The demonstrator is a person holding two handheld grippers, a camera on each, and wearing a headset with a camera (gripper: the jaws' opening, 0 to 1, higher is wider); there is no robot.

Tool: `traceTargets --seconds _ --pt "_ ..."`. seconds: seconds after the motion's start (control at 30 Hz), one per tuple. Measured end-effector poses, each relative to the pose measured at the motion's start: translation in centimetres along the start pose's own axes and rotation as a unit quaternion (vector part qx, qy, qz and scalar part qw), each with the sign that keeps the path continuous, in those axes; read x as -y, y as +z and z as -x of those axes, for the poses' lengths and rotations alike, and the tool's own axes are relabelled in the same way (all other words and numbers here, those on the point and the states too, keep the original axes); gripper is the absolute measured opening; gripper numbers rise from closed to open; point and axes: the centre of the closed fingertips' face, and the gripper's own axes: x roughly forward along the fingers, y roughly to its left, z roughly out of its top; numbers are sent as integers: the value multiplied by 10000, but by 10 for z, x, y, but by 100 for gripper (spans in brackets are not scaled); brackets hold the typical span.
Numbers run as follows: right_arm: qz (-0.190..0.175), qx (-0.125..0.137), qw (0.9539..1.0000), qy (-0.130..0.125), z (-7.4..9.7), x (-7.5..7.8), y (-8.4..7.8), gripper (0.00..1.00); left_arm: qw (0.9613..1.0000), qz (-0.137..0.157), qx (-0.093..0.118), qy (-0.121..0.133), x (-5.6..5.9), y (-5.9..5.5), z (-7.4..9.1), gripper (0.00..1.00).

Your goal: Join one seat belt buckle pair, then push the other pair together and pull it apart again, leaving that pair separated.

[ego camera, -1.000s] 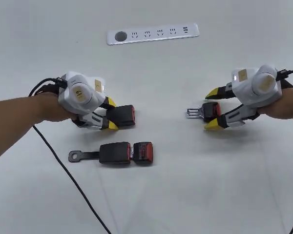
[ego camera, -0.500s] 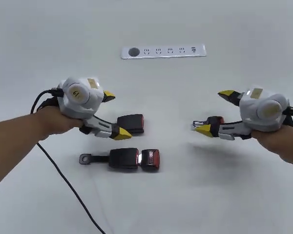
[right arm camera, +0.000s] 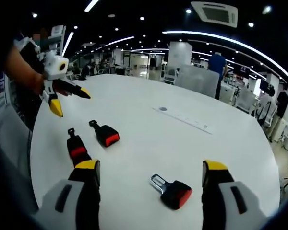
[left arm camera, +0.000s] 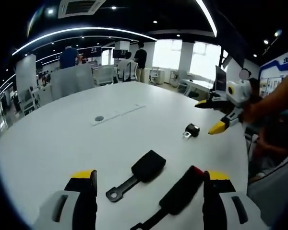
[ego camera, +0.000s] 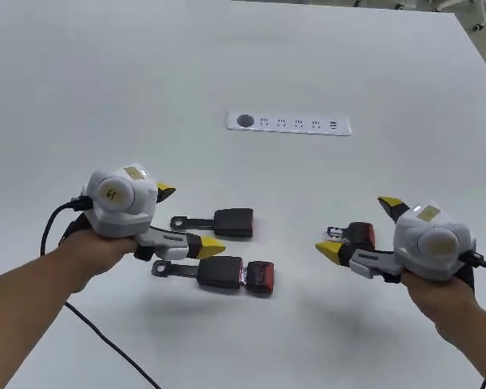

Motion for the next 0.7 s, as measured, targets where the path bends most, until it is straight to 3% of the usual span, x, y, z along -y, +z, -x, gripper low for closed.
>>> traceTargets --seconds 0.27,0.5,0.7 --pt "-63 142 9999 23 13 -25 -1 91 9988 290 218 333 9 -20 38 100" --pt "-188 251 9994 -126 32 -38 -4 92 9964 512 364 563 14 -37 70 100" --pt "-304 280 9989 -217 47 -52 -9 92 9937 629 558 742 13 -44 95 100"
